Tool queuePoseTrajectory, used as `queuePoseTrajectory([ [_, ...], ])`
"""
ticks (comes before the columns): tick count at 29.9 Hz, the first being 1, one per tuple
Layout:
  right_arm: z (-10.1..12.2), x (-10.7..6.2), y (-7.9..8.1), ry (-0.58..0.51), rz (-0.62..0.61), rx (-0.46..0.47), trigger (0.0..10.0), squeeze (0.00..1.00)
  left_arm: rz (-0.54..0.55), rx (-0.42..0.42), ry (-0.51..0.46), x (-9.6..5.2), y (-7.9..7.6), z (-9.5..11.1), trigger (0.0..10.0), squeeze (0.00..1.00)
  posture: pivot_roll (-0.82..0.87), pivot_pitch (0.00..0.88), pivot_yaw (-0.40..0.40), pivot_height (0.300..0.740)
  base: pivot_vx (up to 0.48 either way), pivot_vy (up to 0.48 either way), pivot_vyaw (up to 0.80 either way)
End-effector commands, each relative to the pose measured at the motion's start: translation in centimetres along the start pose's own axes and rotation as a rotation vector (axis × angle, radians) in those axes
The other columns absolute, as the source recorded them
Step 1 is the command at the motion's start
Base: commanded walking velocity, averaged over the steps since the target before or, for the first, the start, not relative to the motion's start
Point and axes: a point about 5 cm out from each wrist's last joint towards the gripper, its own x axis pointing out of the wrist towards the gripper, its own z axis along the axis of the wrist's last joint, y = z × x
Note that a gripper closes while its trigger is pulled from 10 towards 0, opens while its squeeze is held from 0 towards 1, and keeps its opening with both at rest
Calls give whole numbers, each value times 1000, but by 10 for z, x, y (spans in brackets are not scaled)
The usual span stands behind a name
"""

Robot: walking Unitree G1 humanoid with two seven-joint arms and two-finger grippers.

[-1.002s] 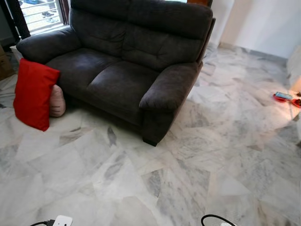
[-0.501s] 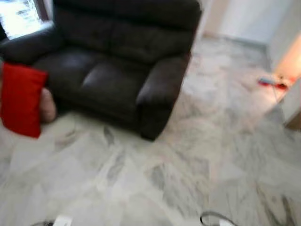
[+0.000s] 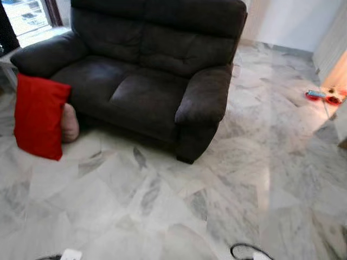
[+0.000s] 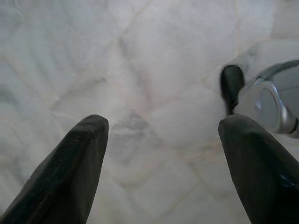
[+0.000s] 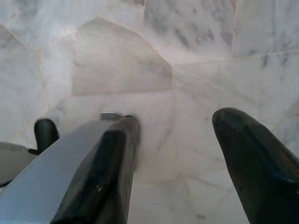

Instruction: Move the pillow to the sofa from floor

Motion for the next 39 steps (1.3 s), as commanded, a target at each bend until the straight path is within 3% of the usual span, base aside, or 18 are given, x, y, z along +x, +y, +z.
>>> queuePoseTrajectory([
  [1, -9, -2, -9, 28, -23, 5, 10000, 0, -13, 1, -10, 1, -5, 5, 10000, 0, 16, 40, -59, 740, 0, 435, -800],
  [39, -8, -3, -9, 2, -8, 9, 10000, 0, -17, 5, -10, 1, -7, 4, 10000, 0, 17, 11, -64, 740, 0, 435, -42],
])
